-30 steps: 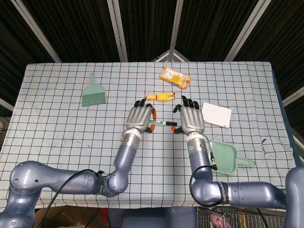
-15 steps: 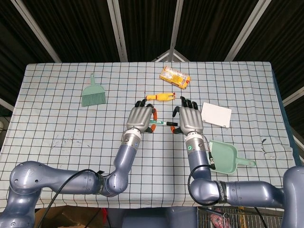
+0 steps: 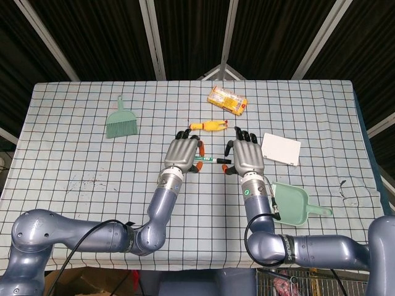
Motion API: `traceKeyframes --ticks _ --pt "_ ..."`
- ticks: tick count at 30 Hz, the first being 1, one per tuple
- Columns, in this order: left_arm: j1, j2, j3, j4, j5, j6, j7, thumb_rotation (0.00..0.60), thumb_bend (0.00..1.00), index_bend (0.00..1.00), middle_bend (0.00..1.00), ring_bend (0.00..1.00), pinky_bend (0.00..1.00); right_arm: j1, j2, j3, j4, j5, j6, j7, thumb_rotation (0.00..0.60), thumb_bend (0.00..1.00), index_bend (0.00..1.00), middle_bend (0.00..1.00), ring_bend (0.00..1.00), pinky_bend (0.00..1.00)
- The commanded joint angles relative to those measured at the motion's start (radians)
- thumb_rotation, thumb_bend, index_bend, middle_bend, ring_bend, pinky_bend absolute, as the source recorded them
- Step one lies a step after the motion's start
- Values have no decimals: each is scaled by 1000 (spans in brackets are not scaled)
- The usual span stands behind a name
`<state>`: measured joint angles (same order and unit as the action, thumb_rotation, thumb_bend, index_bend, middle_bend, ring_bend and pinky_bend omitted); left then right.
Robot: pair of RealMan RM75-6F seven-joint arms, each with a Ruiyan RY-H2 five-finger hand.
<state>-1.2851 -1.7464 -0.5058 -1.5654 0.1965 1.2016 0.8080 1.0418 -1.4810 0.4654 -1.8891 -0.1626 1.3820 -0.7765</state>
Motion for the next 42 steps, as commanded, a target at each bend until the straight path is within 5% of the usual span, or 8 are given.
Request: traceKeyframes --ticks 1,31,42 --pt "0 0 1 0 -2 1 2 600 575 633 225 0 0 -1 1 0 -1 -3 -1 2 600 321 549 0 30 0" --pt "17 11 11 7 2 -13 -20 600 575 635 230 0 0 -16 22 -16 2 10 -26 5 600 397 621 0 45 0" --pt "75 49 64 8 12 -55 -44 600 575 635 230 0 0 -62 24 -63 36 -35 -85 64 600 397 621 0 45 0"
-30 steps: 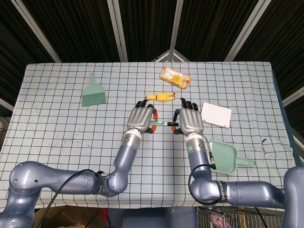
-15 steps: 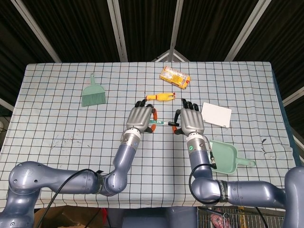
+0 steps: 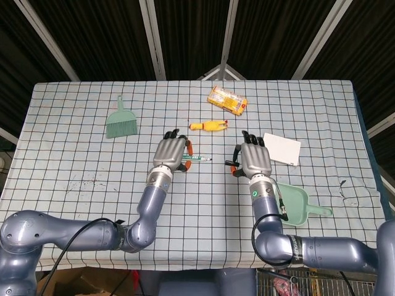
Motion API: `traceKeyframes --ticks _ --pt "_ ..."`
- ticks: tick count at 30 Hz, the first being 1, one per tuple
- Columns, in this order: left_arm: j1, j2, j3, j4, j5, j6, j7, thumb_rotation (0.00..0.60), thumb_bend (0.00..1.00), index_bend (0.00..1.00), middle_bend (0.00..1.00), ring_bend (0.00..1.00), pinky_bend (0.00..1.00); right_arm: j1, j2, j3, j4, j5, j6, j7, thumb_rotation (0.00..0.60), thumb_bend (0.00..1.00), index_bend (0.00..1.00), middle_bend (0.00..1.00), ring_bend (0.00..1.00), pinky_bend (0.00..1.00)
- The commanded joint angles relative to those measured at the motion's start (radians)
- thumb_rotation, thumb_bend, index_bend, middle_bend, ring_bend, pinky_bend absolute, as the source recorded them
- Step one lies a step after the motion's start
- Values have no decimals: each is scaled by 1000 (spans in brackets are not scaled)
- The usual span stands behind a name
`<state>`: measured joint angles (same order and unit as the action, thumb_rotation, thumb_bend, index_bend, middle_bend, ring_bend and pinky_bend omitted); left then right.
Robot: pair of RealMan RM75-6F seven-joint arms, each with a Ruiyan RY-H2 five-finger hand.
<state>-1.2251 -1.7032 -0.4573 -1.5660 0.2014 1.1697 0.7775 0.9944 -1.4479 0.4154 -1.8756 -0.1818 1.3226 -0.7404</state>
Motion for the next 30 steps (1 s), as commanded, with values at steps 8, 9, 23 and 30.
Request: traceKeyframes --ticks 8,9,23,30 --pt "42 -8 65 73 41 -113 -52 600 570 560 214 0 0 -33 -57 -35 119 -44 -100 90 600 397 558 0 44 0" --pt "43 -5 65 73 43 -127 -57 600 565 502 197 0 0 -30 -56 -39 119 -46 -104 81 600 395 497 0 40 0" --pt "73 111 74 -41 23 -182 -98 600 556 138 87 0 0 -12 -13 -30 58 37 -120 34 600 152 0 0 3 0" --pt "133 252 73 -216 85 -86 -119 600 558 134 93 0 0 -43 41 -12 23 -87 -55 89 600 153 28 0 3 0"
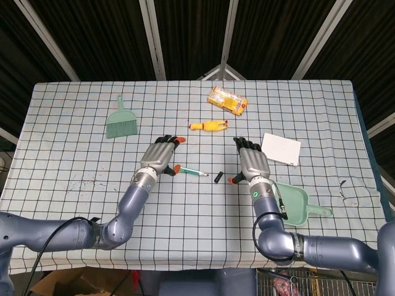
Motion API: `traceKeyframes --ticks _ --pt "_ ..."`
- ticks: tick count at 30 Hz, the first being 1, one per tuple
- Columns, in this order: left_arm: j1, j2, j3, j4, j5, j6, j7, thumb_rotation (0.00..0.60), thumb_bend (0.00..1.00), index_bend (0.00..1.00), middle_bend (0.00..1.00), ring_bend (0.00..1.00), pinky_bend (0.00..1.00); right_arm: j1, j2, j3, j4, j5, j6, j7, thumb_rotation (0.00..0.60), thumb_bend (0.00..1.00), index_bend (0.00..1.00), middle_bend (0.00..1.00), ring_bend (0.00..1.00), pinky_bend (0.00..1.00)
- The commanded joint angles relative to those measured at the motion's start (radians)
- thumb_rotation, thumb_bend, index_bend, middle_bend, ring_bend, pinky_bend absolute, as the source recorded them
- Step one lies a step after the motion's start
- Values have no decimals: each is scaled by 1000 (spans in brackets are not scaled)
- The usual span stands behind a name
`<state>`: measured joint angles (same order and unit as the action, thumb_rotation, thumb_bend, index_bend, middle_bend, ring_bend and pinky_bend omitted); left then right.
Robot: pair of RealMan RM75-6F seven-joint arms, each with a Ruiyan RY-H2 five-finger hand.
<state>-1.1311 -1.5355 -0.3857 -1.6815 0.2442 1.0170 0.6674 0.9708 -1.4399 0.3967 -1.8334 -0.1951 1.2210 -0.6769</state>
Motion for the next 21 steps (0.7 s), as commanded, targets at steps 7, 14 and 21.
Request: traceKeyframes --ticks 7,14,21 --pt "172 343 35 -408 148 236 -14 600 559 188 96 0 0 -131 172 -11 -57 -237 86 130 600 152 73 0 3 0" --pt "395 595 121 -583 335 274 -171 600 559 190 84 0 0 -292 325 -99 -40 -417 19 284 600 152 73 0 3 0" --pt "597 704 229 -539 590 244 -402 600 559 161 58 0 0 -407 413 -179 10 -627 -7 423 600 153 73 0 2 0"
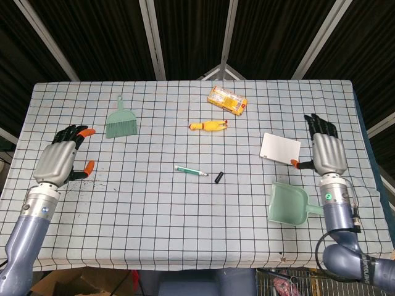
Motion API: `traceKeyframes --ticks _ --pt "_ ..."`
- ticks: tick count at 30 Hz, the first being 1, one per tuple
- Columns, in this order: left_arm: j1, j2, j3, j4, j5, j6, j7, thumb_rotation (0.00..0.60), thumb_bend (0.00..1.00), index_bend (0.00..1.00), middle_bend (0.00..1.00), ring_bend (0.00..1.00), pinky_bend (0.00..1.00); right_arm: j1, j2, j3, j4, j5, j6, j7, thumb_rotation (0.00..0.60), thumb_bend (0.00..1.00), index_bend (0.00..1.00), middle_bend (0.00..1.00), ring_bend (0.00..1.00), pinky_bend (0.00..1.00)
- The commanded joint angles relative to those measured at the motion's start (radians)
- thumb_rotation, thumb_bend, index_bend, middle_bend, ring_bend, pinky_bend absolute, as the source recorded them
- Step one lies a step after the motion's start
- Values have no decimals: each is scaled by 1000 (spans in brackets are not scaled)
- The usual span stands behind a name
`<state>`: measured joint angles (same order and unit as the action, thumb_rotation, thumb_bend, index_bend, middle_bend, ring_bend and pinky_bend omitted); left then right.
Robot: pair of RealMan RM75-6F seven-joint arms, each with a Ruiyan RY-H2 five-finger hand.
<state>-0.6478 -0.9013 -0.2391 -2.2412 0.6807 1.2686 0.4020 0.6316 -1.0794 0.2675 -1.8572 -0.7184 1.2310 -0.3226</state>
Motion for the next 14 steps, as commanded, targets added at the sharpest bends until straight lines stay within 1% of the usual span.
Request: traceKeyframes --ticks 1,2,5,9,14 --pt "136 75 97 36 186 -7 -161 600 559 160 57 0 0 -83 62 -62 44 -131 -17 87 600 153 73 0 1 0" --pt "148 77 105 43 201 -5 -175 600 559 159 56 0 0 -91 67 -69 49 -144 -18 95 600 153 73 0 0 0" --pt "221 76 146 98 302 17 -264 600 559 155 54 0 0 -137 99 -110 75 -218 -27 148 600 152 73 0 0 0" --pt "291 42 187 194 419 49 -356 600 559 153 54 0 0 -184 120 -137 101 -322 -25 244 600 152 73 0 0 0" --pt "340 -8 217 286 477 74 -391 600 559 152 54 0 0 -209 131 -159 137 -414 -15 277 600 152 73 0 0 0"
